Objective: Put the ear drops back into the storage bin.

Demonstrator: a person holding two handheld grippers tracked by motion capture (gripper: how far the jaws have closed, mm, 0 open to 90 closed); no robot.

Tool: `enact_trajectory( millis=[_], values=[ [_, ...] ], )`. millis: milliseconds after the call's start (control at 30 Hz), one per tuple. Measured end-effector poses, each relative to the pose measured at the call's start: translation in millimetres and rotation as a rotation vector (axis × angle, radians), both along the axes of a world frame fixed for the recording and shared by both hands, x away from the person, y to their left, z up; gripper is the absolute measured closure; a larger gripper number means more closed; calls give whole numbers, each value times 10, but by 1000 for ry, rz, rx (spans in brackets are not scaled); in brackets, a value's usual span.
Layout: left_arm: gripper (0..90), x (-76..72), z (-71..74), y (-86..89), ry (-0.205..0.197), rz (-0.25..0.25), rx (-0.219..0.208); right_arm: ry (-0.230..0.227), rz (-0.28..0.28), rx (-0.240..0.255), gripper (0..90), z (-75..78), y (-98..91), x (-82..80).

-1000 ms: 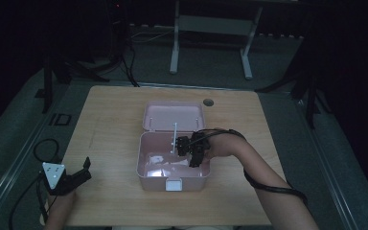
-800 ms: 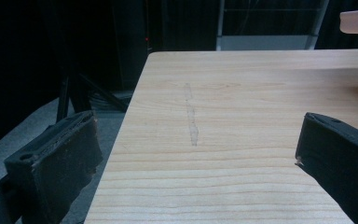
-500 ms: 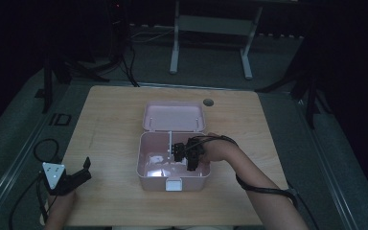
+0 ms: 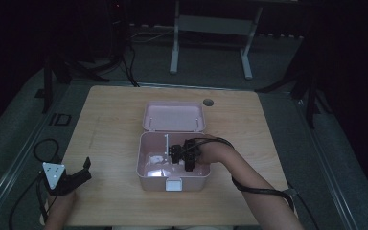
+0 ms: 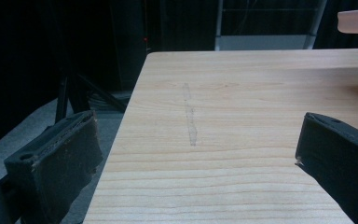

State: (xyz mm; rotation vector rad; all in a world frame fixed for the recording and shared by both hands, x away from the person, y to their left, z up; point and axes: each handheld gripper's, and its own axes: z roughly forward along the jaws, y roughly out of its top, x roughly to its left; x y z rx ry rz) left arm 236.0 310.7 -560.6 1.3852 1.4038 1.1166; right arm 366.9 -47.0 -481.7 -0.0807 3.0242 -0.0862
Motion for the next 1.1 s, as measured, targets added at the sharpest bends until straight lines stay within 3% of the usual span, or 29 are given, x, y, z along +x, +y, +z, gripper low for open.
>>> enact_trajectory(
  millis=[367,800,933,1100],
  values=[
    [3,0,-1,-3,0,-1,4,19,17,-55,595,-143,24,10],
    [3,0,-2,-5,1,0,6,11,22,-128,592,-190,57,37],
    [3,0,-1,-4,1,0,5,28,3,-114,507,-182,62,45],
    [3,1,-1,-3,1,1,3,36,5,-93,486,-129,56,34]
  ],
)
